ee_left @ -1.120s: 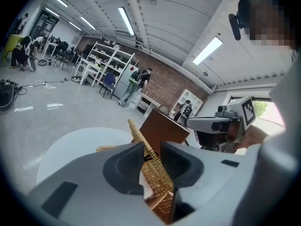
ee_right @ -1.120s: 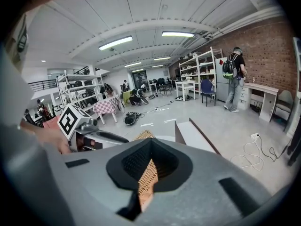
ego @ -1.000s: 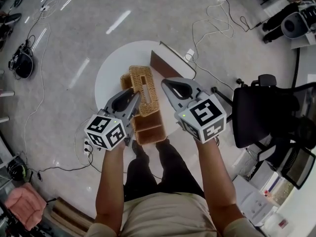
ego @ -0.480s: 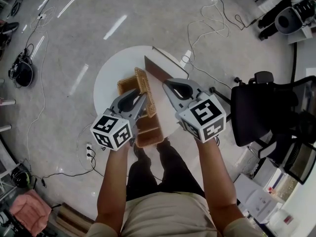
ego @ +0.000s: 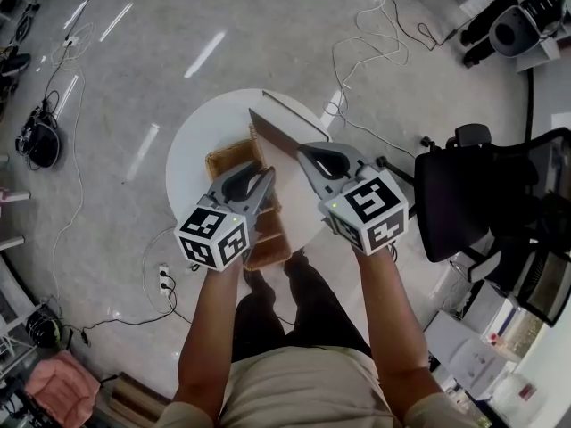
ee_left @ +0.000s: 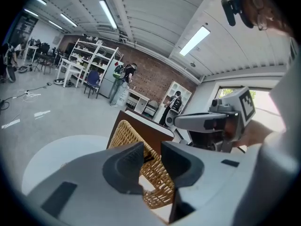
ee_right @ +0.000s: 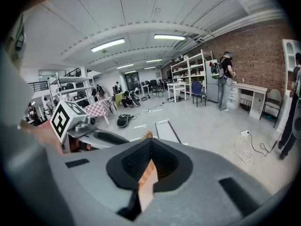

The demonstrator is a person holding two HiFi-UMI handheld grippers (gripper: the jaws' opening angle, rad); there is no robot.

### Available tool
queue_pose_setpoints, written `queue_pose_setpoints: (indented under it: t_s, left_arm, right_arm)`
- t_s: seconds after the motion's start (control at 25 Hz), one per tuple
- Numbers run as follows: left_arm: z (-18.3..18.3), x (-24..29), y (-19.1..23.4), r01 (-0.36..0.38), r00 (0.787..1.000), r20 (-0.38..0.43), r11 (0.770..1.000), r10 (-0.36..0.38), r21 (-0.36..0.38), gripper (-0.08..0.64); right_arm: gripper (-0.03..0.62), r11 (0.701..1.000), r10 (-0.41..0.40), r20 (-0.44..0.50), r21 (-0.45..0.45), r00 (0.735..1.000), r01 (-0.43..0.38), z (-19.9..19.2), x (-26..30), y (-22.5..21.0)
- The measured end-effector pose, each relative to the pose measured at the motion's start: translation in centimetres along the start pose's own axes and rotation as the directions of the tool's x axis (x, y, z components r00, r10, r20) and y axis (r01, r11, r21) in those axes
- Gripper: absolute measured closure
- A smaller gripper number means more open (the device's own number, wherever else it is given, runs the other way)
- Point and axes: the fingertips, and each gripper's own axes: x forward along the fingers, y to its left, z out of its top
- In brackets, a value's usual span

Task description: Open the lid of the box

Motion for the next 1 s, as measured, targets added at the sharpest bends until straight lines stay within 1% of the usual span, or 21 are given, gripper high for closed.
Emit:
queue_pose_setpoints:
  t_s: [0.4,1.0]
  left_arm:
    - [-0.2,2.1,-1.2,-0.003,1.0,-0.025,1.0,0.004,0.028,0.456]
    - [-0.3,3.1,-1.7,-0.023,0.999,-0.026,0.999,0.024,0.032,0.456]
  right_arm:
    - [0.598,1.0,-0.016,0.001,0.012,1.0,0.016,-0.3,-0.8,-1.3]
    - [0.598,0.999,-0.026,-0.009,0.027,1.0,0.026,-1.5,-1.4,-2.4]
